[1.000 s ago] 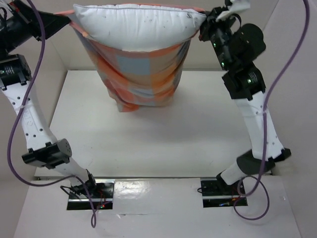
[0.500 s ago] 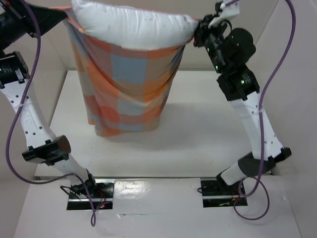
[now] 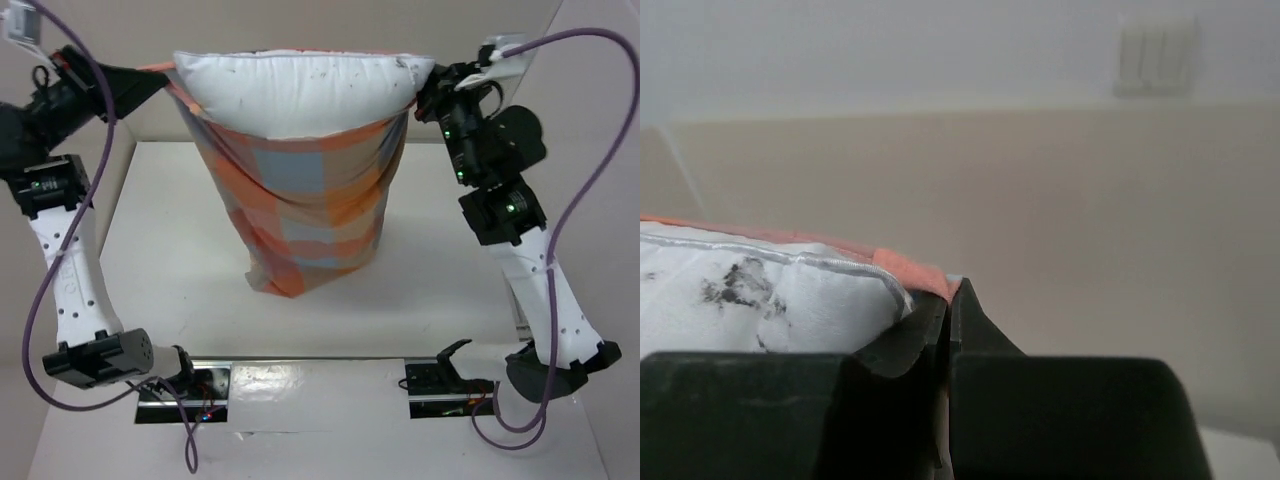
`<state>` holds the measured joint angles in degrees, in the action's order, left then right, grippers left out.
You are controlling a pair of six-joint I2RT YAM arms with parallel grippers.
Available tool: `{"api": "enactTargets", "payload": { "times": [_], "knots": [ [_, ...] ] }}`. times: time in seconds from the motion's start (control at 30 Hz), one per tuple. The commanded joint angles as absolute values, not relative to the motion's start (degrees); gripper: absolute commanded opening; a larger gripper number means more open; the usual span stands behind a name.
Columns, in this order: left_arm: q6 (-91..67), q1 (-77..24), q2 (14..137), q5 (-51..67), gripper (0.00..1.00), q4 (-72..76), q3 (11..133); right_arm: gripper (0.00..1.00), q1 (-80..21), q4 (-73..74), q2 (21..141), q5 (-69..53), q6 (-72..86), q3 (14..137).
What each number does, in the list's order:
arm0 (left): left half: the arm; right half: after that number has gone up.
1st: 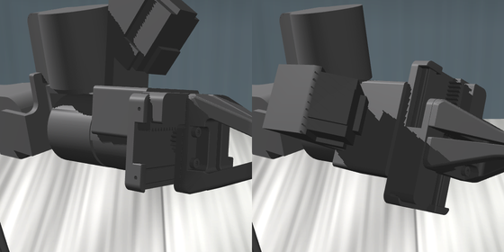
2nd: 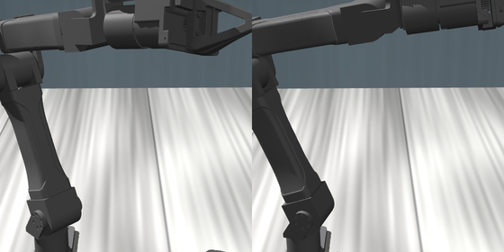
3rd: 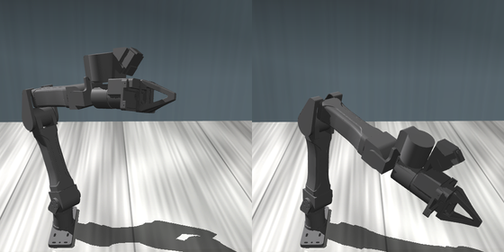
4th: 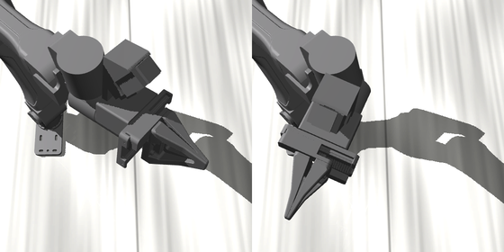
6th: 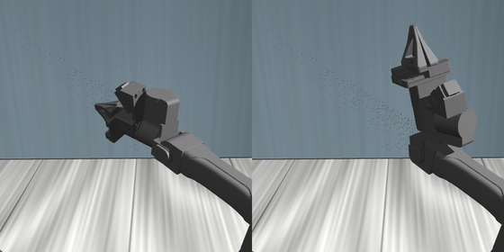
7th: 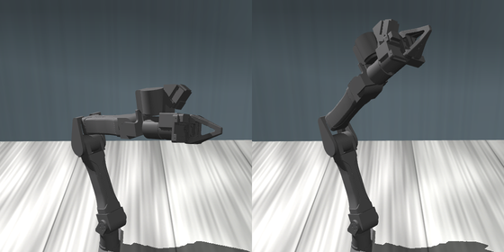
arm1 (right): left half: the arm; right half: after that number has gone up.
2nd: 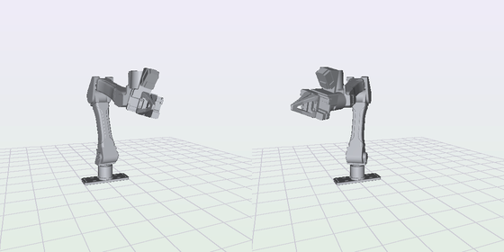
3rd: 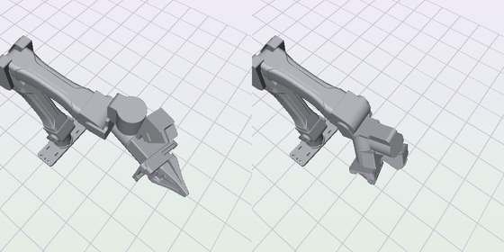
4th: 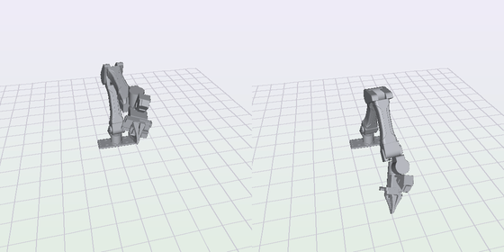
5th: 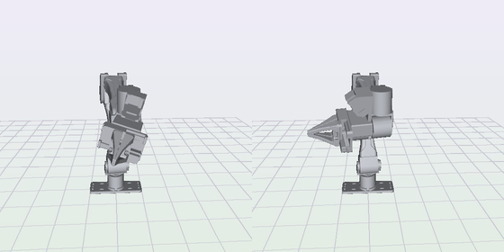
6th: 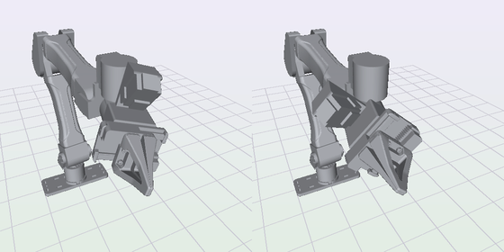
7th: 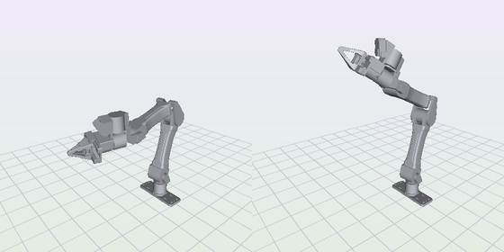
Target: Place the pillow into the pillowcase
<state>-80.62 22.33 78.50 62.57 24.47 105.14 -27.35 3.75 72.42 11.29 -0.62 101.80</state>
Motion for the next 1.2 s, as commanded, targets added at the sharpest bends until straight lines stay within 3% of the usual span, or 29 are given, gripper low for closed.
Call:
{"api": "enactTargets", "payload": {
  "times": [0.0, 0.07, 0.17, 0.2, 0.27, 0.37, 0.43, 0.5, 0.63, 0.77, 0.97, 1.17],
  "knots": [
    [-70.2, 19.4, 83.0, 56.5, 0.00, 17.7, 100.3, 0.00, -25.9, -0.1, 74.1, 23.7, -1.1, 95.0],
    [-70.8, 17.9, 86.6, 57.0, 0.00, 16.8, 104.5, 0.00, -25.9, 1.1, 76.5, 23.0, -2.2, 101.5],
    [-76.4, 17.4, 94.3, 57.6, 0.00, 18.0, 123.6, 0.00, -25.9, 3.0, 79.9, 20.7, -3.9, 119.3],
    [-78.7, 20.1, 96.1, 57.6, 0.00, 18.0, 135.2, 0.00, -25.9, 3.0, 81.6, 19.7, -3.9, 123.4],
    [-91.4, 25.0, 97.6, 55.5, 0.00, 29.1, 140.9, 0.00, -25.9, -0.2, 81.7, 17.8, -3.9, 129.1],
    [-102.7, 38.5, 94.6, 51.2, 0.00, 38.4, 139.5, 0.00, -25.9, -9.6, 72.9, 16.1, -3.3, 121.1],
    [-99.2, 38.6, 91.1, 50.6, 0.00, 36.3, 136.3, 0.00, -25.9, -10.6, 71.1, 16.1, -3.3, 117.9],
    [-93.4, 34.3, 89.7, 52.3, 0.00, 30.3, 134.0, 0.00, -25.9, -7.1, 72.0, 17.6, -3.3, 116.5],
    [-81.7, 24.4, 84.6, 54.4, 0.00, 23.8, 112.9, 0.00, -25.9, 1.9, 74.5, 18.1, -0.9, 109.0],
    [-71.0, 19.9, 81.7, 55.7, 0.00, 16.0, 102.2, 0.00, -25.4, 5.4, 75.1, 15.4, 3.6, 94.9],
    [-70.2, 19.3, 85.5, 56.8, 0.00, 14.9, 105.0, 0.00, -21.3, 7.6, 75.8, 10.7, 6.6, 90.6],
    [-73.5, 18.7, 94.5, 55.5, 0.00, 16.9, 121.2, 0.00, -17.0, 5.8, 86.2, 3.3, 8.4, 104.2]
  ]
}}
